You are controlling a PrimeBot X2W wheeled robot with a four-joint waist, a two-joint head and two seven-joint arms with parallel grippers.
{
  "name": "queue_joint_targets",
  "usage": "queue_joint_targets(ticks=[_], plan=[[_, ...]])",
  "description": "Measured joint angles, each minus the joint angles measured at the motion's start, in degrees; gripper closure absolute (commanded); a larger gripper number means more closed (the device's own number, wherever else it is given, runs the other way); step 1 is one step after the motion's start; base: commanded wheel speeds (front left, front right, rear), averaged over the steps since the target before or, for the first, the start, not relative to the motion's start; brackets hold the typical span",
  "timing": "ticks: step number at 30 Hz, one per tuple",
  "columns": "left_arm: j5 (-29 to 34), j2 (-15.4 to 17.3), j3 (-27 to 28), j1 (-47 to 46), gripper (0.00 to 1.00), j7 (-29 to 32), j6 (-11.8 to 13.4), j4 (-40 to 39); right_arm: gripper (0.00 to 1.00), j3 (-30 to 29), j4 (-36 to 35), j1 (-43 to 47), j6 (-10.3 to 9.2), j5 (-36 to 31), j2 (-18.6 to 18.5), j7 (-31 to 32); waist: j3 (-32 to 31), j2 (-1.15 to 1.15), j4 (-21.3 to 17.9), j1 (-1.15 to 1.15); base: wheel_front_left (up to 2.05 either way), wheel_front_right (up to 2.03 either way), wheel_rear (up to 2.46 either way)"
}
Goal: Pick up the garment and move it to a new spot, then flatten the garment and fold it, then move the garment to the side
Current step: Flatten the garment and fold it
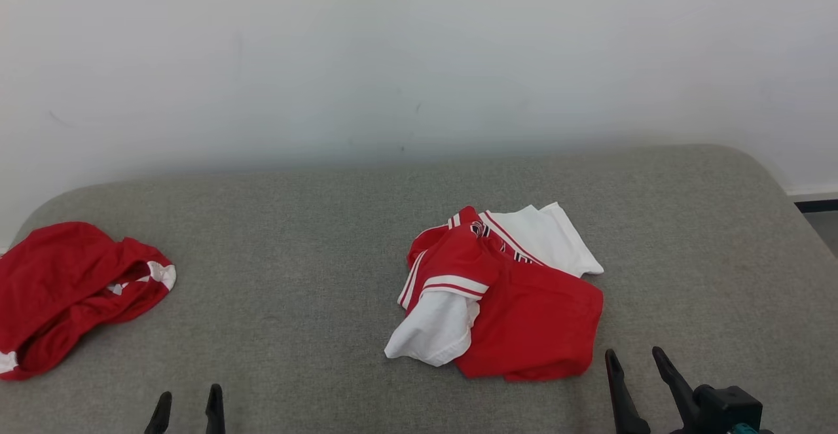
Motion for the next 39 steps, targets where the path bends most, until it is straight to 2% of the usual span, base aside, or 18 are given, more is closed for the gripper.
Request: queue_joint_targets(ticks=[7, 17, 24, 27, 32, 39], plan=[[-0.1, 0.3, -2.2, -6.9, 0.0, 3.9, -0.8, 0.8, 0.0, 1.6, -0.5, -0.1, 0.0, 0.5, 0.2, 0.1, 0.7, 0.0, -2.0, 0.0, 0.0, 0.0, 0.0], [-2.6, -0.5, -4.6, -27.9, 0.0, 17.5, -1.1, 15.5, 0.0, 6.1, -1.5, -2.7, 0.0, 0.5, 0.2, 1.0, 3.6, 0.0, -8.8, 0.02, 0.0, 0.0, 0.0], [-3.3, 3.5, -4.4, -40.8, 0.0, 26.5, -1.0, 22.0, 0.0, 10.3, -1.6, -6.1, -0.01, 1.5, 0.2, 0.2, 7.9, 0.0, -15.1, 0.02, 0.0, 0.0, 0.0], [-3.1, 4.8, -4.6, -44.0, 0.0, 30.5, -0.1, 24.4, 0.0, 11.2, -1.4, -7.3, -0.01, 2.1, 0.3, -0.8, 10.6, 0.0, -17.5, 0.02, 0.0, 0.0, 0.0], [-2.5, 5.9, -5.3, -47.6, 0.0, 33.0, 0.4, 26.1, 0.0, 11.2, -0.5, -8.2, -0.01, 2.8, 0.3, -2.3, 15.3, 0.01, -21.1, 0.02, 0.0, 0.0, 0.0], [-2.6, 5.5, -7.0, -50.7, 0.0, 38.2, 0.4, 29.8, 0.0, 10.8, 0.6, -8.7, -0.01, 4.0, 0.4, -3.6, 21.3, 0.01, -25.4, 0.02, 0.0, 0.0, 0.0]])
